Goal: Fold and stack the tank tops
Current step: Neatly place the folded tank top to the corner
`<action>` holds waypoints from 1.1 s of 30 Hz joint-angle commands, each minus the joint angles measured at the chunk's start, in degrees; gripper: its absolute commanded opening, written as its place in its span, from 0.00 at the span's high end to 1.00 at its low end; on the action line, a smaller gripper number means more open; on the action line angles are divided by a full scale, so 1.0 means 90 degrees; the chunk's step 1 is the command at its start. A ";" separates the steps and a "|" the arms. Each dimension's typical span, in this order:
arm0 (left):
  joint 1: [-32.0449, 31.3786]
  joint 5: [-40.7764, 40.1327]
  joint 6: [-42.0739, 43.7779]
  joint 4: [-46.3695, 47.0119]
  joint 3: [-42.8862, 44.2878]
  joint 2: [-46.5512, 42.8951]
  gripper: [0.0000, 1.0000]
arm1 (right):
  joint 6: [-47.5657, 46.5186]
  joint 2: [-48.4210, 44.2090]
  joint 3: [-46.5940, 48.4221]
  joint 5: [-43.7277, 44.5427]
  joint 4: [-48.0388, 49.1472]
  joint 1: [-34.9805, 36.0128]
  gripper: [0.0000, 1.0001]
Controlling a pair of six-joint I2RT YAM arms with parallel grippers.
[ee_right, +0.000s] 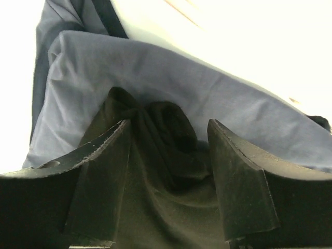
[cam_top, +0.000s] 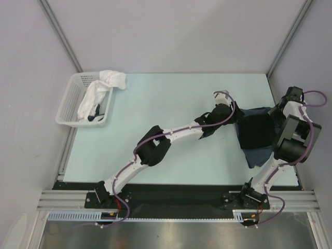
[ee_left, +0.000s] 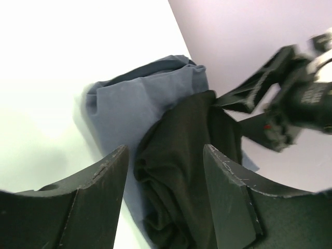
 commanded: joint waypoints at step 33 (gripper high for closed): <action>-0.0124 0.0580 -0.0958 0.0237 0.0856 0.0735 0.84 | 0.0321 -0.1027 -0.1433 -0.1097 0.1072 -0.0225 1.00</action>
